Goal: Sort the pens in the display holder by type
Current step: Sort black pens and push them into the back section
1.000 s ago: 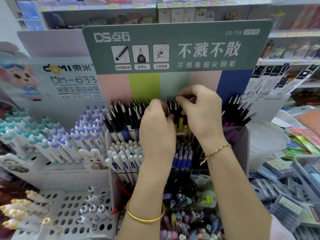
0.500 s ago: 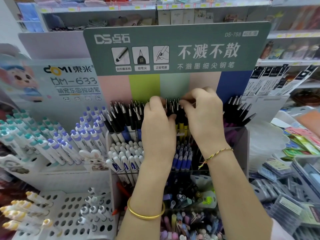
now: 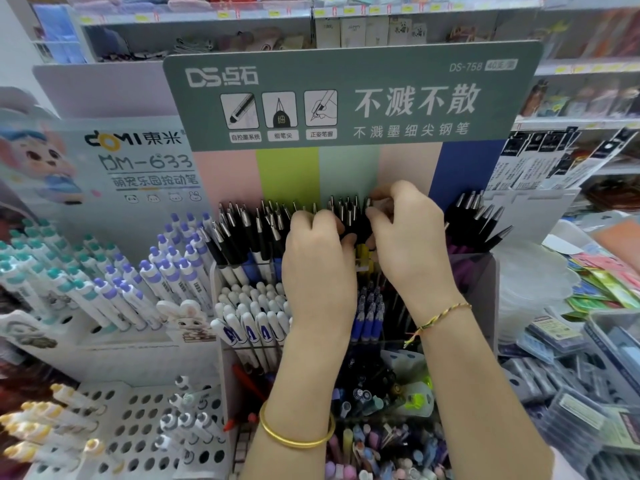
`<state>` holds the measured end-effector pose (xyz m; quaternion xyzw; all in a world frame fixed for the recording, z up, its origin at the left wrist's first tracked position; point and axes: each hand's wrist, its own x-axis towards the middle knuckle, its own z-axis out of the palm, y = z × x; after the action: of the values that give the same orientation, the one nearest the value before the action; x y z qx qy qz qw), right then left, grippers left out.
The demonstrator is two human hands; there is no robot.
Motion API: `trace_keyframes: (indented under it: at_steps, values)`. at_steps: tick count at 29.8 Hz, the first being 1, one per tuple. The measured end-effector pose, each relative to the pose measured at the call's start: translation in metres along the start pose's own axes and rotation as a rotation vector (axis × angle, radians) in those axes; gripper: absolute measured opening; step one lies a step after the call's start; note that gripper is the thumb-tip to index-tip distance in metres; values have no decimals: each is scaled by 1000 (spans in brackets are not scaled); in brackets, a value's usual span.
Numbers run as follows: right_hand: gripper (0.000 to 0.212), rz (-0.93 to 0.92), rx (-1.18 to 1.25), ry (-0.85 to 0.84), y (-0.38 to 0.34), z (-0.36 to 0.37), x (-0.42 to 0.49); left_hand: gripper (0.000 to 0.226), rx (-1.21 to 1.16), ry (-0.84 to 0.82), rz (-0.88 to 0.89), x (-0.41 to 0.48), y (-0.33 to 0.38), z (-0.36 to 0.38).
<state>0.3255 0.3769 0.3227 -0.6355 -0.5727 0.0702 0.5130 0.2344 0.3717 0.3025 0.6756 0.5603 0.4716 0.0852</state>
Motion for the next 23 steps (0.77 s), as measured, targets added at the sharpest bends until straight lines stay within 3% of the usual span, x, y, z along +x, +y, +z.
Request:
trace_keyframes:
  at_steps: [9,18,23]
  values:
    - [29,-24,-124,-28,3,2,-9,17,45,-3,5,0,-1,2]
    - [7,-86,-90,79,2,1,-1,16,71,-24,-8,2,0,3]
    - [7,-101,28,-55,-2,-10,0,16,55,-45,3,2,0,-1]
